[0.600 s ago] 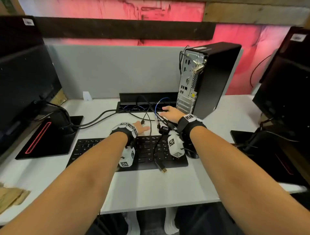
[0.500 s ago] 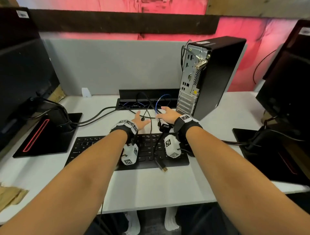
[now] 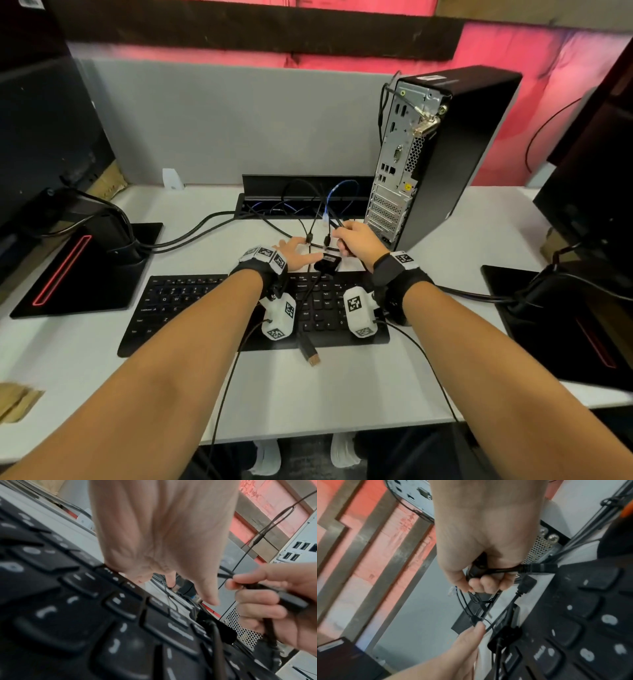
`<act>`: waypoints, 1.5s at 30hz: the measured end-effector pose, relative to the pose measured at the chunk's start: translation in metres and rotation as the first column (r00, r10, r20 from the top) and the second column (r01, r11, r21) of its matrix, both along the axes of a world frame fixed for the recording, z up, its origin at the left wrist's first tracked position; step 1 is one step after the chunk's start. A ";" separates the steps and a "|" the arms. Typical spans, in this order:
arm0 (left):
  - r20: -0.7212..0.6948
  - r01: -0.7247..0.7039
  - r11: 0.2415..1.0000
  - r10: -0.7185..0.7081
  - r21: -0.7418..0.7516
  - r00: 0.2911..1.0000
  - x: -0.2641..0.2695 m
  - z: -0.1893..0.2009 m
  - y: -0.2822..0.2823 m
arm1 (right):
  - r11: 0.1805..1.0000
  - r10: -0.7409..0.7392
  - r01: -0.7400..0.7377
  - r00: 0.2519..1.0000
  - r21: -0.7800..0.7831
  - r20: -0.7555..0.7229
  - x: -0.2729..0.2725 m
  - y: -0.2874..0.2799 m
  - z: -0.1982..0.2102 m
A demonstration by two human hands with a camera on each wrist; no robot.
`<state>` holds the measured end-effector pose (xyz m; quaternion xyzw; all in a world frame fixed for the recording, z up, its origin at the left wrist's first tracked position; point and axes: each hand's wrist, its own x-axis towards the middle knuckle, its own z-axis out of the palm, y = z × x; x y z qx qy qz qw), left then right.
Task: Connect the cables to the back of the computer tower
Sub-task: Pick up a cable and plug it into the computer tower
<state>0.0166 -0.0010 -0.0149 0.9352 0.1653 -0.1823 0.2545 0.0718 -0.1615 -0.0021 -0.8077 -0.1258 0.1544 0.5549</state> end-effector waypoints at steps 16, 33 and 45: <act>0.033 -0.006 0.986 0.012 -0.165 0.999 0.008 0.003 -0.002 | 0.999 0.022 -0.026 0.995 -0.043 -0.093 -0.010 -0.045 -0.018; 0.295 -0.056 0.847 0.246 -0.529 0.923 0.001 -0.009 -0.006 | 0.994 -0.038 0.030 0.996 -0.108 -0.077 -0.025 -0.023 -0.025; 0.370 0.073 0.897 0.104 -0.436 0.923 -0.002 -0.021 -0.015 | 0.925 -0.074 0.127 0.985 -0.358 0.156 -0.029 -0.022 -0.037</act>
